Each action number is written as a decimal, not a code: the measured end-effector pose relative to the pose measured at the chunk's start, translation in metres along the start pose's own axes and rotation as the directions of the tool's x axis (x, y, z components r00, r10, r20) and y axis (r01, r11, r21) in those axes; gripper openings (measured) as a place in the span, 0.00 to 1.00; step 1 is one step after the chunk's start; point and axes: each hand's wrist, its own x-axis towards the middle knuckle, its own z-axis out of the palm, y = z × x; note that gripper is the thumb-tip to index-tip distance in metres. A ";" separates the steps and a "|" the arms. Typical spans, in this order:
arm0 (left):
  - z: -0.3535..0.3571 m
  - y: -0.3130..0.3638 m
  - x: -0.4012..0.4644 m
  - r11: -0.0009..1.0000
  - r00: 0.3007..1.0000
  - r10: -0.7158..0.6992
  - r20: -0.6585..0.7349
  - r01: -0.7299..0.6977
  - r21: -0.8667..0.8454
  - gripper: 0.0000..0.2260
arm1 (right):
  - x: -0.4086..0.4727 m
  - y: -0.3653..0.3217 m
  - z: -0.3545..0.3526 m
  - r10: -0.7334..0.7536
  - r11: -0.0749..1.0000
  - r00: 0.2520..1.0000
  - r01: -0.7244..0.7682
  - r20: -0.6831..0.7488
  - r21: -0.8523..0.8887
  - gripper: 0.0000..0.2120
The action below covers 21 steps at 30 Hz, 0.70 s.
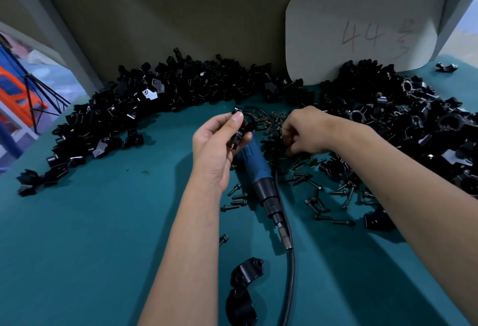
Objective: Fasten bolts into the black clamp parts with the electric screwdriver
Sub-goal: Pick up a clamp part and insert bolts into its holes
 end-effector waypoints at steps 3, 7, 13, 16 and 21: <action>-0.001 0.001 0.000 1.000 1.000 -0.004 -0.020 0.004 -0.022 0.07 | -0.001 0.006 -0.001 0.029 1.000 0.999 -0.029 0.019 -0.003 0.08; -0.002 0.000 0.001 0.999 0.999 -0.011 -0.034 0.010 -0.032 0.07 | -0.005 0.018 -0.003 0.051 0.993 0.998 -0.046 -0.042 0.106 0.08; 0.000 -0.003 0.003 0.999 0.995 0.003 -0.103 -0.008 -0.048 0.10 | -0.005 -0.004 -0.003 0.029 0.965 0.969 0.037 -0.246 0.261 0.10; -0.002 -0.003 0.004 0.998 0.992 0.000 -0.129 -0.009 -0.064 0.10 | 0.000 -0.026 0.003 -0.095 0.986 0.992 0.106 -0.089 0.129 0.07; -0.005 -0.003 0.007 0.997 0.990 -0.003 -0.142 -0.009 -0.083 0.08 | 0.001 -0.028 0.009 -0.185 0.982 0.981 0.183 0.050 0.040 0.13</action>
